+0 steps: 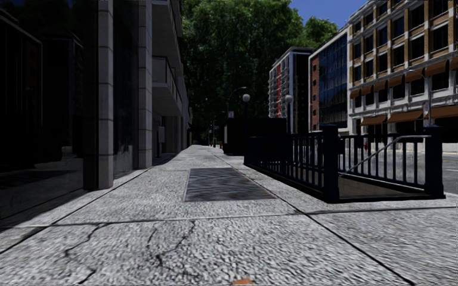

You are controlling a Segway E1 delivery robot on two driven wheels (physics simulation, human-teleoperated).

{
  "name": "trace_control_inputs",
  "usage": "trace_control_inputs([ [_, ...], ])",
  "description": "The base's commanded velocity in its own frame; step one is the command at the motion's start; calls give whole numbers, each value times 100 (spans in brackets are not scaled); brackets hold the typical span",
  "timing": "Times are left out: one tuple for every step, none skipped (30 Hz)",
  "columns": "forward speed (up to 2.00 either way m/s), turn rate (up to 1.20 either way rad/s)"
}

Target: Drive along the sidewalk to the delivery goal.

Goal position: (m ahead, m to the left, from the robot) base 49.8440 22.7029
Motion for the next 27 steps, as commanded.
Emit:
trace_control_inputs([
  [200, 49],
  [200, 49],
  [200, 49],
  [200, 49],
  [200, 49],
  [200, 36],
  [200, 0],
  [200, 0],
  [200, 0],
  [200, 0],
  [200, 0],
  [200, 0],
  [200, 0],
  [200, 0],
  [200, 0],
  [200, 0],
  [200, 0],
  [200, 0],
  [200, 0],
  [200, 0],
  [200, 0],
  [200, 0],
  [200, 0],
  [200, 0],
  [200, 0],
  [200, 0],
  [200, 2],
])
